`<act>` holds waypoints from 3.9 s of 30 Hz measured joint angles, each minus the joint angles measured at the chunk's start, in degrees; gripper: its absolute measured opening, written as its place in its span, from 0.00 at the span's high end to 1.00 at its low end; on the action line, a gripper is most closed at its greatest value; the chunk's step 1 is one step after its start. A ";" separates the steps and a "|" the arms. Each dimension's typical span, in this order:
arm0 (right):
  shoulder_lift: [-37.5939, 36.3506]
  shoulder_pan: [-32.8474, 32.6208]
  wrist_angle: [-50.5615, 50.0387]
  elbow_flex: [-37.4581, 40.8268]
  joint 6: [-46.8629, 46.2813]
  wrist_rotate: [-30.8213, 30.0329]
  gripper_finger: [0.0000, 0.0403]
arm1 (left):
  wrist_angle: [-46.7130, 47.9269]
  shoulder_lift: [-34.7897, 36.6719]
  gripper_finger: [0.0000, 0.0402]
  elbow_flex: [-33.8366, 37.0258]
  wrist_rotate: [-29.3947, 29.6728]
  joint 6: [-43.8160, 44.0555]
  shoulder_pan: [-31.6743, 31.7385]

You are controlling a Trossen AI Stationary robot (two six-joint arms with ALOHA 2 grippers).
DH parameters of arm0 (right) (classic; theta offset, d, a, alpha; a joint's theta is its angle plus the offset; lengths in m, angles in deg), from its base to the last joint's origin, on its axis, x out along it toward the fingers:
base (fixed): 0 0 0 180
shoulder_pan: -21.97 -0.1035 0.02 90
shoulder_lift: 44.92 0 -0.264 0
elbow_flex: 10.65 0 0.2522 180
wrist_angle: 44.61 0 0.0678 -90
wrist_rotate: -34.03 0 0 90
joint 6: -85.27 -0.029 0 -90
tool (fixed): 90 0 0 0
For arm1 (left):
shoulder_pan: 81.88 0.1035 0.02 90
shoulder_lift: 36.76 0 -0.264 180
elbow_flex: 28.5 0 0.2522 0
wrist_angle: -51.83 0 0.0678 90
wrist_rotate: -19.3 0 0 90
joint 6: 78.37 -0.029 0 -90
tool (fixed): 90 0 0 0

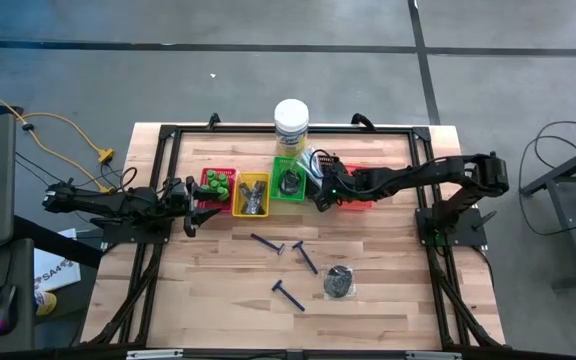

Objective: Pick & Place Travel size toiletries
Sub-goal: Put the blue toothbrush into the black bin

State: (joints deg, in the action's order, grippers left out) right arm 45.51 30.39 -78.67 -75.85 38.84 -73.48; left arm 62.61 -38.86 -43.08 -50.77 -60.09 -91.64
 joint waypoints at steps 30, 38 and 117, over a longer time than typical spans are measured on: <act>-11.35 5.56 -1.62 -0.23 11.80 12.95 0.55 | 0.01 0.00 0.40 0.00 -0.01 0.01 0.00; -10.46 5.87 1.75 -0.11 20.43 19.90 0.96 | 0.02 0.02 0.40 0.00 0.01 0.02 0.00; 16.17 6.67 -31.96 -28.30 10.74 9.78 1.00 | 0.00 0.00 0.40 0.00 -0.01 0.02 0.00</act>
State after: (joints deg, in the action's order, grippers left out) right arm 61.68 37.07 -110.62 -104.15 49.58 -63.71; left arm 62.61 -38.87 -43.08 -50.78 -60.07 -91.64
